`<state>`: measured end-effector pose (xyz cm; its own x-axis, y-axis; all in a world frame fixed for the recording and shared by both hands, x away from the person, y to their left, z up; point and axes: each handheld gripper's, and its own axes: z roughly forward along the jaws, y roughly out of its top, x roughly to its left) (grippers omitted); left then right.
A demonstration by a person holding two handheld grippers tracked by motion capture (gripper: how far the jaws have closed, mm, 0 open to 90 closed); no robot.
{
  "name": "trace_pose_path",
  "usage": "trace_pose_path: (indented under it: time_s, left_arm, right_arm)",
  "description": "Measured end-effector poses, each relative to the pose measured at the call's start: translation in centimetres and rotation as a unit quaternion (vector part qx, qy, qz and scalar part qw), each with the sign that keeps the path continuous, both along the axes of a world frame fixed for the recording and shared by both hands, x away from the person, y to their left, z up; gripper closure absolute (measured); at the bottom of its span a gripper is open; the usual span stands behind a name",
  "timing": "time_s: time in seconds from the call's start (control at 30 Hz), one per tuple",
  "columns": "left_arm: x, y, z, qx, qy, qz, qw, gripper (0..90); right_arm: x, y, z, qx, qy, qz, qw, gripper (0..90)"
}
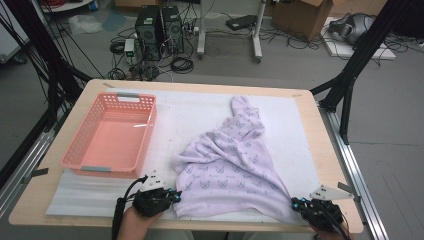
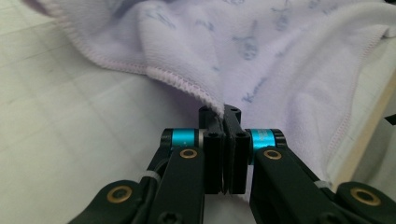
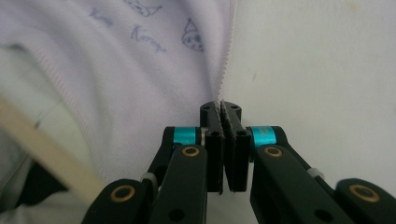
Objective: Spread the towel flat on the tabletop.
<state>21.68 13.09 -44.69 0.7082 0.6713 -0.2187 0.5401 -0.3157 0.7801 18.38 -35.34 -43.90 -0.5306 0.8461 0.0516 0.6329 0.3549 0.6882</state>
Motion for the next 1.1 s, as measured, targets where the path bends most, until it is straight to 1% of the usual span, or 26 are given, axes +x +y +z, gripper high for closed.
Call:
trace_pose_path:
  time_s: [0.03, 0.1, 0.17, 0.23, 0.27, 0.3, 0.33, 0.37, 0.4, 0.43, 0.47, 0.5, 0.57, 0.63, 0.67, 0.77, 0.8, 0.83, 0.87, 0.9, 0.93, 0.97, 1.0, 1.03, 1.07, 1.1]
  left_arm:
    - [-0.3, 0.4, 0.1, -0.002, -0.002, -0.004, 1.0, 87.6]
    - [-0.8, 1.0, 0.2, -0.014, 0.001, -0.009, 0.9999, 87.6]
    - [-1.3, 1.3, 0.4, -0.019, 0.0, -0.016, 0.9997, 87.6]
    - [-1.5, 1.4, 0.5, -0.03, -0.001, -0.018, 0.9994, 87.2]
    - [-1.4, 1.4, 0.5, -0.038, -0.001, -0.016, 0.9992, 85.1]
    - [-1.2, 1.3, 0.5, -0.042, -0.002, -0.005, 0.9991, 73.1]
    - [-0.9, 1.3, 0.5, -0.048, 0.001, 0.005, 0.9988, 59.4]
    - [-0.5, 1.2, 0.5, -0.055, 0.002, 0.015, 0.9984, 53.0]
    - [-0.2, 1.1, 0.5, -0.058, -0.001, 0.025, 0.998, 50.5]
    - [0.1, 1.0, 0.4, -0.061, -0.001, 0.034, 0.9976, 47.3]
    - [0.5, 0.8, 0.4, -0.059, 0.001, 0.038, 0.9976, 45.4]
    - [0.9, 0.6, 0.2, -0.051, 0.001, 0.039, 0.9979, 45.1]
    - [1.8, 0.0, -0.1, -0.043, 0.014, 0.046, 0.9979, 43.9]
    - [2.4, -0.8, -0.4, -0.031, 0.026, 0.043, 0.9982, 43.1]
    - [2.5, -1.1, -0.5, -0.025, 0.021, 0.041, 0.9986, 42.6]
    - [2.6, -2.0, -0.3, 0.002, 0.006, 0.036, 0.9993, 42.7]
    - [2.5, -2.3, -0.4, 0.012, -0.005, 0.035, 0.9993, 43.9]
    - [2.4, -2.5, -0.4, 0.028, -0.019, 0.036, 0.9988, 48.8]
    - [2.4, -2.6, -0.4, 0.044, -0.032, 0.04, 0.9977, 57.6]
    - [2.6, -2.4, -0.3, 0.048, -0.033, 0.042, 0.9974, 67.2]
    - [3.0, -2.1, -0.3, 0.041, -0.022, 0.04, 0.9981, 75.1]
    - [3.4, -2.0, -0.3, 0.029, -0.01, 0.039, 0.9988, 83.0]
    - [3.8, -2.0, -0.2, 0.028, -0.009, 0.043, 0.9986, 84.2]
    - [4.1, -2.1, -0.1, 0.033, -0.014, 0.048, 0.9982, 84.6]
    - [4.5, -2.2, 0.0, 0.033, -0.018, 0.054, 0.9978, 84.9]
    - [5.0, -2.3, 0.1, 0.032, -0.02, 0.059, 0.9975, 85.0]
  right_arm:
    - [-0.6, -0.3, 0.0, 0.004, 0.003, 0.0, 1.0, 88.1]
    - [-1.6, -0.8, 0.0, 0.01, 0.008, 0.005, 0.9999, 88.1]
    - [-2.4, -0.9, 0.0, 0.021, 0.02, 0.015, 0.9995, 88.1]
    - [-2.8, -0.8, 0.1, 0.02, 0.022, 0.026, 0.9992, 87.7]
    - [-2.9, -0.6, 0.2, 0.017, 0.018, 0.025, 0.9994, 85.3]
    - [-2.8, -0.5, 0.4, 0.017, 0.006, 0.025, 0.9995, 76.6]
    - [-2.7, -0.4, 0.6, 0.023, -0.005, 0.019, 0.9995, 70.8]
    - [-2.4, -0.4, 0.9, 0.034, -0.018, 0.018, 0.9991, 67.6]
    - [-2.1, -0.3, 1.2, 0.045, -0.031, 0.016, 0.9984, 64.6]
    - [-1.7, -0.2, 1.4, 0.049, -0.043, 0.015, 0.9977, 61.9]
    - [-1.2, 0.1, 1.5, 0.049, -0.051, 0.015, 0.9973, 60.3]
    - [-0.7, 0.4, 1.5, 0.047, -0.059, 0.017, 0.997, 58.4]
    - [0.7, 1.3, 1.4, 0.038, -0.066, 0.022, 0.9969, 56.2]
    - [2.3, 2.3, 1.1, 0.029, -0.066, 0.027, 0.997, 54.4]
    - [3.1, 2.8, 0.9, 0.027, -0.065, 0.028, 0.9971, 53.8]
    - [5.2, 4.2, 0.3, 0.016, -0.059, 0.034, 0.9976, 53.3]
    - [5.7, 4.6, 0.0, 0.011, -0.053, 0.037, 0.9978, 53.5]
    - [6.3, 5.0, -0.2, 0.007, -0.049, 0.038, 0.998, 54.4]
    - [6.7, 5.4, -0.5, 0.005, -0.045, 0.042, 0.9981, 57.2]
    - [7.1, 5.8, -0.8, 0.003, -0.04, 0.046, 0.9981, 58.5]
    - [7.4, 5.9, -0.9, 0.012, -0.044, 0.039, 0.9982, 65.0]
    - [7.7, 6.0, -0.9, 0.022, -0.038, 0.039, 0.9983, 73.8]
    - [8.0, 6.0, -0.9, 0.029, -0.034, 0.041, 0.9981, 82.4]
    - [8.4, 6.0, -0.9, 0.033, -0.029, 0.044, 0.9981, 84.2]
    - [8.7, 6.0, -0.9, 0.031, -0.032, 0.044, 0.998, 85.2]
    - [9.0, 6.1, -0.8, 0.021, -0.038, 0.034, 0.9985, 85.5]
